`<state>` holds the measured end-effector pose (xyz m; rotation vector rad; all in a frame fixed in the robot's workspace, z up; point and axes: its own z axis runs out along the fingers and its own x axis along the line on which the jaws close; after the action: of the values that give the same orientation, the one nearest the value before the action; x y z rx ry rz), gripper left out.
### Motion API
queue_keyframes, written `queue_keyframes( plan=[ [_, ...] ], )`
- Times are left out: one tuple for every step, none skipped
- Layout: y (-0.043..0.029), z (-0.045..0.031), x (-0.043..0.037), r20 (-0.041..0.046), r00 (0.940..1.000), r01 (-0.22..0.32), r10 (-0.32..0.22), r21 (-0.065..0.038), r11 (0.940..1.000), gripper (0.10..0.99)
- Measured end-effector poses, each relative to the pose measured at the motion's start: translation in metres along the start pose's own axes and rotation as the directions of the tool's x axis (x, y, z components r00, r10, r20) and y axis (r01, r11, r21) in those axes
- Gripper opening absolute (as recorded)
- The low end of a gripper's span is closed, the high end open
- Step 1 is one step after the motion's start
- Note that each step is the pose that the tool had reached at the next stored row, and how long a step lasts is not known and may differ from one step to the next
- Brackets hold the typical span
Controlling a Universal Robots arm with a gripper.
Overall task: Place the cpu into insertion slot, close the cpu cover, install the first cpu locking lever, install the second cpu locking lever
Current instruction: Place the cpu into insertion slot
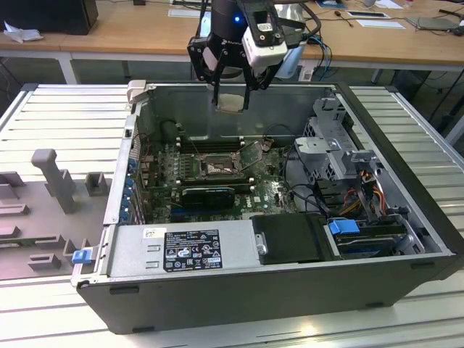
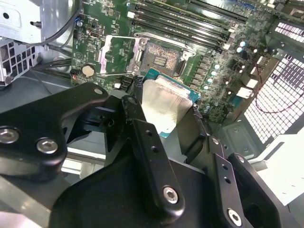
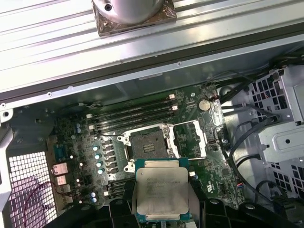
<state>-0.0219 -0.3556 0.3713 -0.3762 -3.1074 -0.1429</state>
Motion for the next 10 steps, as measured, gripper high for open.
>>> queue_keyframes(
  plan=[
    [0.0000,0.0000,0.0000,0.0001,1.0000,-0.002,0.002,0.000,1.0000,0.529],
    [0.0000,0.0000,0.0000,0.0005,1.0000,-0.005,0.005,0.000,1.0000,0.529],
    [0.0000,0.0000,0.0000,0.0009,1.0000,-0.009,0.009,0.000,1.0000,0.529],
    [0.0000,0.0000,0.0000,0.0012,0.9999,-0.013,0.013,0.000,0.9999,0.529],
    [0.0000,0.0000,0.0000,0.0014,0.9999,-0.015,0.015,0.000,0.9999,0.529],
    [0.0000,0.0000,0.0000,0.0015,0.9998,-0.017,0.017,0.000,0.9998,0.529],
    [0.0000,0.0000,0.0000,0.0018,0.9998,-0.020,0.020,0.000,0.9998,0.529],
    [0.0000,0.0000,0.0000,0.0020,0.9997,-0.022,0.022,0.000,0.9997,0.529],
    [0.0000,0.0000,0.0000,0.0023,0.9997,-0.025,0.025,0.000,0.9997,0.529],
    [0.0000,0.0000,0.0000,0.0025,0.9996,-0.027,0.027,-0.001,0.9996,0.529]
  ],
)
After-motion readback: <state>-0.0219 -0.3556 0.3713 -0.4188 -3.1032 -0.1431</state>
